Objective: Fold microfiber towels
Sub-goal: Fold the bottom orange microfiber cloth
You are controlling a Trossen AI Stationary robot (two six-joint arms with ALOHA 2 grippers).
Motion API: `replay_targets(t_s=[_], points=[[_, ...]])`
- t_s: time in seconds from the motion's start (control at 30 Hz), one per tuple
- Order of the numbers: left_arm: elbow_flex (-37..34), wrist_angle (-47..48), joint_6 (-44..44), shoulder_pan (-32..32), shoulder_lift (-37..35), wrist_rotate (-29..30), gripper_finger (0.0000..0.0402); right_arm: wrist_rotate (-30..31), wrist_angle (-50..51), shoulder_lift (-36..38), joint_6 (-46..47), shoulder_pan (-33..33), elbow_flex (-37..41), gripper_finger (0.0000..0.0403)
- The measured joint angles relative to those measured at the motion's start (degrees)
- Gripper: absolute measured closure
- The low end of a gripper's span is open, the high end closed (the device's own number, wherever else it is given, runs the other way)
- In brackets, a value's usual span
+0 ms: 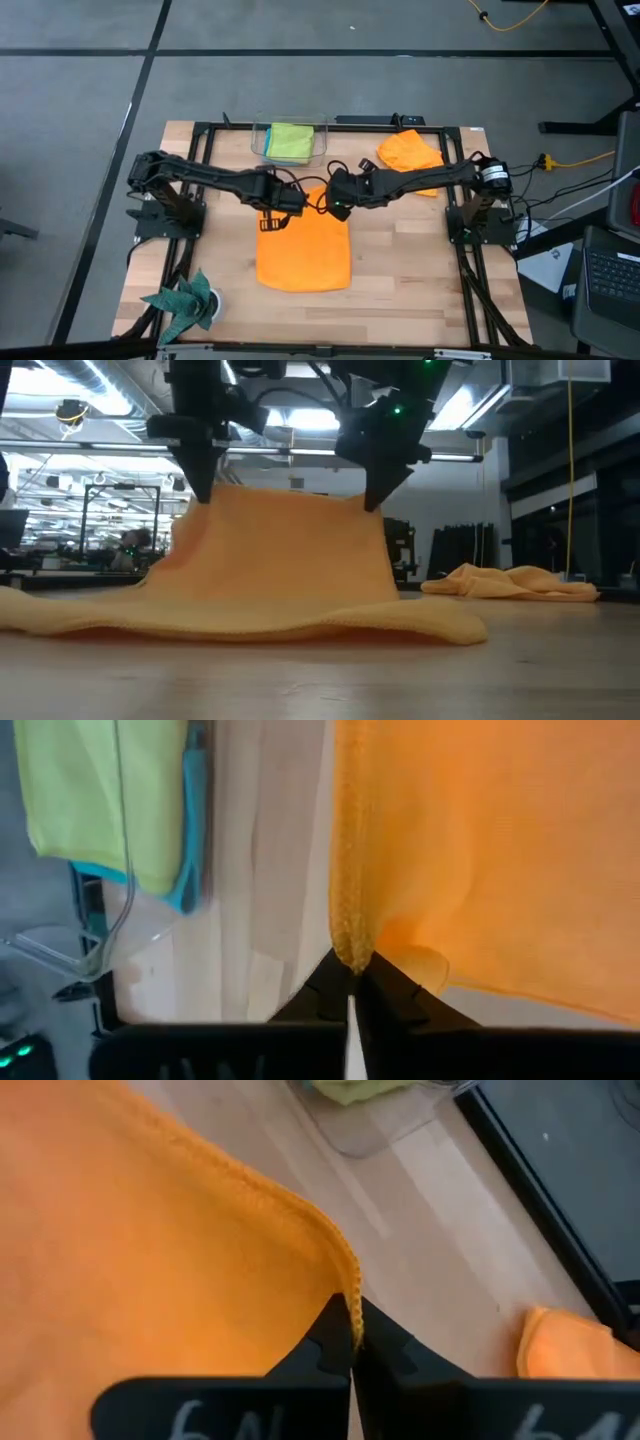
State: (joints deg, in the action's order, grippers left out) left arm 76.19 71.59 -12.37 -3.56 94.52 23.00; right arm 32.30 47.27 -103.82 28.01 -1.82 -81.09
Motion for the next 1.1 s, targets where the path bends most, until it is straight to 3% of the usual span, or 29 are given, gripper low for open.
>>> replay_targets(t_s=[0.2,0.33,0.57,0.77,0.93,1.1], points=[[-0.2,1.7,-3.9,-2.0,0.0,-2.3,0.0401,-4.9,0.1,0.1,1.8,-2.0,0.0,0.0403],[-0.2,1.6,-6.8,-6.5,0.0,-6.1,0.0401,-5.5,0.1,0.1,4.1,-6.2,0.0,0.0403],[-0.3,0.8,-13.7,-16.2,0.0,-7.4,0.0401,-6.3,-0.4,-0.9,10.2,-14.3,-0.1,0.0403],[-3.9,-10.5,-17.1,-23.1,-0.1,-12.0,0.0401,-11.6,-6.9,-6.1,12.3,-19.9,-0.1,0.0403],[-4.6,-13.2,-20.2,-27.8,-0.1,-14.4,0.0401,-12.5,-7.1,-7.9,18.2,-23.7,-0.1,0.0403],[-6.3,-17.5,-20.3,-30.8,-0.1,-16.1,0.0401,-13.4,-7.4,-8.7,18.3,-26.2,-0.1,0.0403]])
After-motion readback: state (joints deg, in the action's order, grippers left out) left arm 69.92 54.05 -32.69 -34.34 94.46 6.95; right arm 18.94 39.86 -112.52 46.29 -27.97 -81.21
